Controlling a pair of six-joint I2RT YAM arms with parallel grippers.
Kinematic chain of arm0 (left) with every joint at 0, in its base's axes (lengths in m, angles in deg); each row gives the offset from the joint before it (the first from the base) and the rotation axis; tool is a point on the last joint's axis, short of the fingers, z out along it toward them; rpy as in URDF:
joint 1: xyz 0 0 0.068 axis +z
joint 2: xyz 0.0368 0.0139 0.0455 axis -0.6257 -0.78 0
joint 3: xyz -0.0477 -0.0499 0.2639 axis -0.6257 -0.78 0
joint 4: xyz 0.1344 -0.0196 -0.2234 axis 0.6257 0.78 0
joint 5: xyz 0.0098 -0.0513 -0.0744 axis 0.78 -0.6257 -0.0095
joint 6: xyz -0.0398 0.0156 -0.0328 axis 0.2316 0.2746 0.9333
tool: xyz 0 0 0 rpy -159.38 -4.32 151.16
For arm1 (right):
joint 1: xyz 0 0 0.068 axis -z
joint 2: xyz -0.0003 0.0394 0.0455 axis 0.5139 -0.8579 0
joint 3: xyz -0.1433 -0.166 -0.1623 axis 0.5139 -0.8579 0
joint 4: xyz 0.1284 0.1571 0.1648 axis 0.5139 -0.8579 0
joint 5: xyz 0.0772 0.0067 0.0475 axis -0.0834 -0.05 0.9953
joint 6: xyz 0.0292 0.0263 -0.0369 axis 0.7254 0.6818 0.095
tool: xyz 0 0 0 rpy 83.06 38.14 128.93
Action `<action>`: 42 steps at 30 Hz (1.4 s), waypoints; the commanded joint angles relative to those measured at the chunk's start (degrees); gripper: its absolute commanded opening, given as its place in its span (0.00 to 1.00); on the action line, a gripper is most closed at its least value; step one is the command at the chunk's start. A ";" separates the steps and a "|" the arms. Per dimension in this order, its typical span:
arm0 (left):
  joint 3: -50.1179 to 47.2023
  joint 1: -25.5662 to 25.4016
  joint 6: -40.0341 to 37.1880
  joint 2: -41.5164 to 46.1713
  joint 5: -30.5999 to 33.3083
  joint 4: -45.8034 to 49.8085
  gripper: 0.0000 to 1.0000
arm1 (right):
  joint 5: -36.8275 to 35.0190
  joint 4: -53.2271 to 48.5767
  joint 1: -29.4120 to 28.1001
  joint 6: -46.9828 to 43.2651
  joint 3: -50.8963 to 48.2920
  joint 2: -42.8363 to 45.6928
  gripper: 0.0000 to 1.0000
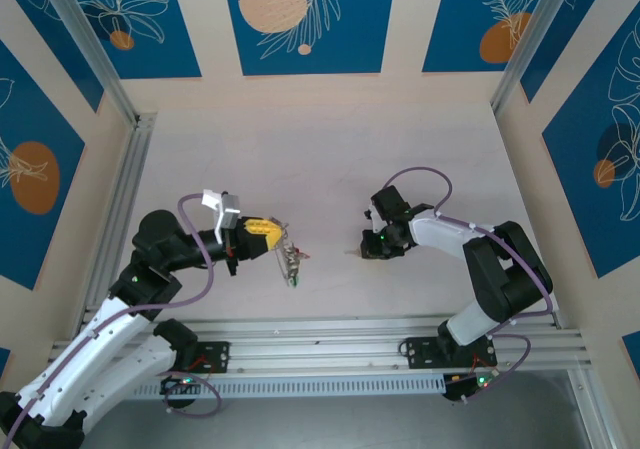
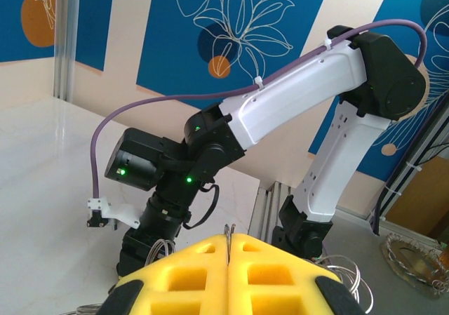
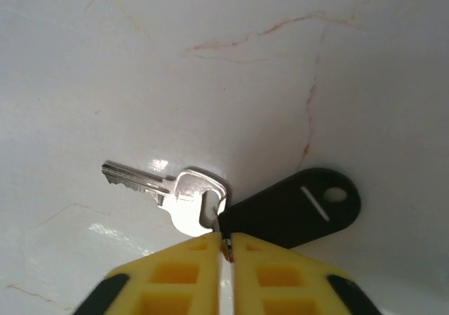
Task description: Put the keys on the keyring
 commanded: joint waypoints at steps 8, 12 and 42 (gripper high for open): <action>1.24 0.70 -3.64 0.92 0.41 0.53 0.00 | 0.32 2.72 -2.19 -1.18 -2.57 6.35 0.00; 2.38 0.75 -6.28 0.67 2.16 1.50 0.00 | 1.30 4.69 -7.36 -5.49 -5.09 17.69 0.00; 17.40 -0.38 -28.67 -3.60 -1.79 27.82 0.00 | 24.72 -11.97 -31.94 -23.51 18.72 35.07 0.00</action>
